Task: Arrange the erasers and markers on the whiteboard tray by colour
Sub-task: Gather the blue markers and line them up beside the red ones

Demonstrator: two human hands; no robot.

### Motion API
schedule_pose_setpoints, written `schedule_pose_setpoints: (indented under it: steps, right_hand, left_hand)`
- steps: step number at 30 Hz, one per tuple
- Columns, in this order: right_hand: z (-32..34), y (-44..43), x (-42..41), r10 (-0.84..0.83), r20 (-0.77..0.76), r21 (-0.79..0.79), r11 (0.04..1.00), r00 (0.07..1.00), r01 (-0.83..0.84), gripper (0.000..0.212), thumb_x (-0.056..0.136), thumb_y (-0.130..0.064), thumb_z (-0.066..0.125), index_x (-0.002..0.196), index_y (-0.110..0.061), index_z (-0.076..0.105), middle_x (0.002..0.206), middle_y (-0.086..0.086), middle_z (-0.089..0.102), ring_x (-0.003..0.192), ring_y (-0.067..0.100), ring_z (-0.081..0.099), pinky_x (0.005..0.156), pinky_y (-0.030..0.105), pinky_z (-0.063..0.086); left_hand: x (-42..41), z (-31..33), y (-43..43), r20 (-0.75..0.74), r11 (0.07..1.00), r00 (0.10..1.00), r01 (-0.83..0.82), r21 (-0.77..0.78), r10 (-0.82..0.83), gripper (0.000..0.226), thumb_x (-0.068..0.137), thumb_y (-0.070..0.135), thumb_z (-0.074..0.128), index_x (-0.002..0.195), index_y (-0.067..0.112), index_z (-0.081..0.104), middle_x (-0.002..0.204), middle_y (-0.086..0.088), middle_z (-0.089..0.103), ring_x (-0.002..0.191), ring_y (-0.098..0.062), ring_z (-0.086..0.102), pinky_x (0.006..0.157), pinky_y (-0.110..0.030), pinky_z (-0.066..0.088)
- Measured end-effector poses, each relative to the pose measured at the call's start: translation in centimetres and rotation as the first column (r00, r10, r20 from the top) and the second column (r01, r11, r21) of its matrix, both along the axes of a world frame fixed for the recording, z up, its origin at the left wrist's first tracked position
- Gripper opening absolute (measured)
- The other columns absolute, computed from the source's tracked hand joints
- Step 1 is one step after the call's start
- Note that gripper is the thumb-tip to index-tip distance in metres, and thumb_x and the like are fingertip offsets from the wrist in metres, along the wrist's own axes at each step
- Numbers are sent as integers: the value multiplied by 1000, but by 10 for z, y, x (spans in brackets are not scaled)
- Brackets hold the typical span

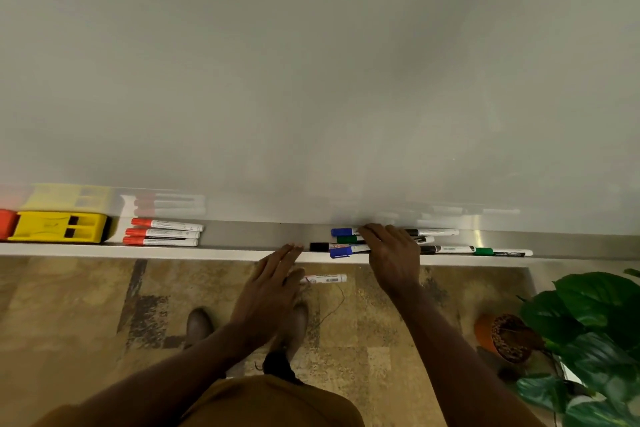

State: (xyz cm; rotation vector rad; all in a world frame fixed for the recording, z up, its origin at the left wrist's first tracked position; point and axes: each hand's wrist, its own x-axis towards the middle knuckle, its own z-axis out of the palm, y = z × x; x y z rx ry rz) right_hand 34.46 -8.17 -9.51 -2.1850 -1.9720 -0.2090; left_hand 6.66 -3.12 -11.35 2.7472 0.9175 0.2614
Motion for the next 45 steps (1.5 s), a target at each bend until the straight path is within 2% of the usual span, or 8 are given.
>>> schedule_pose_setpoints:
  steps: [3, 8, 12, 18, 24, 31, 40, 45]
  right_hand:
    - [-4, 0, 1, 18, 52, -48, 999, 998, -15, 38, 78, -11, 84, 114, -13, 73, 106, 7, 77, 86, 26, 71, 74, 38, 57]
    - [-1, 2, 6, 74, 127, -44, 997, 989, -69, 38, 75, -5, 78, 112, -10, 72, 103, 10, 73, 82, 28, 68, 70, 38, 56]
    - [3, 5, -3, 38, 79, -99, 995, 996, -30, 45, 72, -1, 82, 115, -10, 73, 108, 11, 74, 86, 28, 72, 72, 39, 61]
    - [5, 14, -39, -2, 12, -229, 973, 1000, 4, 50, 73, -6, 83, 120, -15, 69, 118, 13, 67, 73, 27, 71, 60, 38, 62]
    - [1, 22, -68, -10, 48, -282, 959, 999, 23, 59, 72, -10, 89, 127, -14, 68, 126, 19, 65, 82, 30, 73, 65, 41, 65]
    - [4, 48, -99, 88, 53, -213, 974, 995, -74, 46, 69, -22, 95, 110, -12, 77, 107, 11, 73, 82, 29, 73, 65, 40, 63]
    - [-6, 74, -124, 325, 32, -17, 946, 945, -324, 43, 71, -11, 89, 112, -7, 76, 106, 12, 75, 87, 27, 74, 71, 37, 63]
    - [-3, 88, -143, 363, -63, 121, 927, 930, -354, 27, 84, -15, 81, 110, -9, 77, 99, 7, 74, 72, 20, 70, 59, 28, 57]
  left_hand:
    - [-13, 1, 7, 57, 996, 995, -86, 16, 85, 32, 99, 29, 54, 119, 11, 71, 144, -17, 60, 135, -36, 53, 106, -50, 53]
    - [-29, 2, 15, 47, 991, 991, -124, 48, 122, 29, 100, 25, 54, 118, 11, 72, 136, -13, 62, 124, -33, 60, 100, -44, 50]
    - [-26, 3, 14, -6, 996, 996, -89, 26, 89, 28, 97, 21, 64, 122, 11, 72, 147, -15, 61, 135, -37, 59, 106, -49, 52]
    - [-22, 7, 6, 21, 994, 999, -41, 99, 39, 41, 98, 28, 47, 117, 8, 78, 147, -18, 64, 139, -37, 59, 106, -52, 57]
    - [-45, -7, 16, 11, 986, 988, -155, 54, 155, 33, 88, 16, 80, 120, 10, 75, 149, -17, 61, 142, -37, 55, 111, -52, 51]
    - [-83, -25, 12, 62, 972, 976, -215, 95, 210, 30, 98, 26, 63, 125, 13, 65, 141, -12, 61, 135, -33, 54, 114, -42, 37]
    - [-119, -21, -5, 61, 936, 939, -343, 79, 339, 27, 102, 30, 58, 123, 16, 67, 128, -6, 69, 122, -29, 63, 97, -41, 52]
    - [-133, -14, -8, 84, 918, 924, -381, 106, 374, 29, 104, 34, 52, 117, 19, 72, 110, 0, 74, 99, -21, 68, 92, -34, 47]
